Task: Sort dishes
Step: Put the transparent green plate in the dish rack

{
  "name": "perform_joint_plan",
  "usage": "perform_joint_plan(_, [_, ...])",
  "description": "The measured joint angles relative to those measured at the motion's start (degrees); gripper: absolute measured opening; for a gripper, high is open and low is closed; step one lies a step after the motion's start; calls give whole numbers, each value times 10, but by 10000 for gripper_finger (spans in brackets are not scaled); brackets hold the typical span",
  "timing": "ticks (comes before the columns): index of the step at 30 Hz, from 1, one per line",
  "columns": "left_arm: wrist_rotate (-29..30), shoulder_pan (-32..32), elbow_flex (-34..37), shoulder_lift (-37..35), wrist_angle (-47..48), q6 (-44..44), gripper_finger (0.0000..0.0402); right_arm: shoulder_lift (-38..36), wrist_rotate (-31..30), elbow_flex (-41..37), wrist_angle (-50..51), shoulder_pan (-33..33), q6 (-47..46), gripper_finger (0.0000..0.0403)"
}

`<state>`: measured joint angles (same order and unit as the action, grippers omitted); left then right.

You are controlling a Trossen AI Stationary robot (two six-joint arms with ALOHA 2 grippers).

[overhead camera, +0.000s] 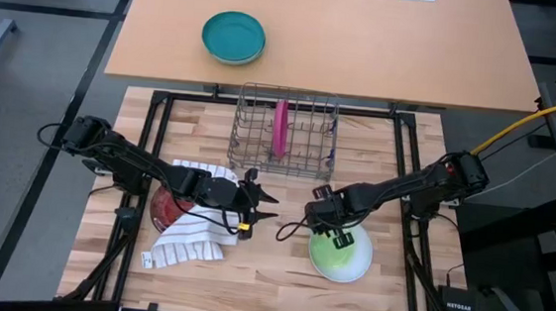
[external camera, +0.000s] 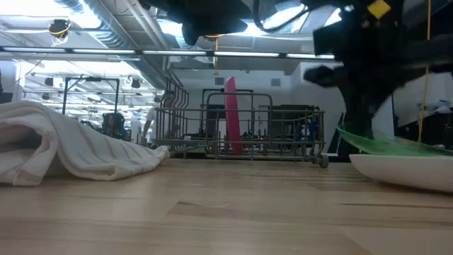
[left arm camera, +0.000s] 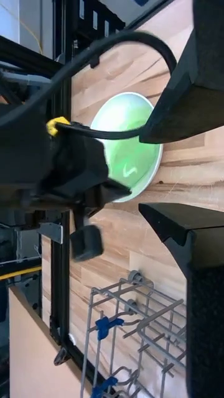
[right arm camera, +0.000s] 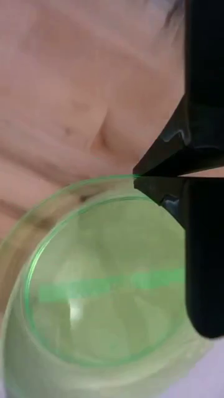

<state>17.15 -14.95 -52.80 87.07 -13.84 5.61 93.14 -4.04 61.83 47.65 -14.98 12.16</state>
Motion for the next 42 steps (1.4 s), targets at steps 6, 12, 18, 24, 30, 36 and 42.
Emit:
perform_joint_plan(6, [0,0,0,0,0,29,155,0,-98,83,103,0,34,4])
perform_joint_plan(12, [0,0,0,0,0,32,155,0,-190,169,185,0,79,3])
perform_joint_plan(18, [24,0,0,0,0,34,155,0,-247,256,272,0,102,2])
perform_joint_plan(24, [121,4,0,0,2,27,155,0,-299,330,345,0,124,2])
perform_joint_plan(30, [142,26,0,0,46,32,155,-1,-397,390,381,4,184,2])
perform_joint_plan(36, [143,46,0,0,99,87,155,-1,-507,443,357,30,295,2])
perform_joint_plan(42, [143,50,0,0,120,100,155,-7,-511,465,289,102,440,2])
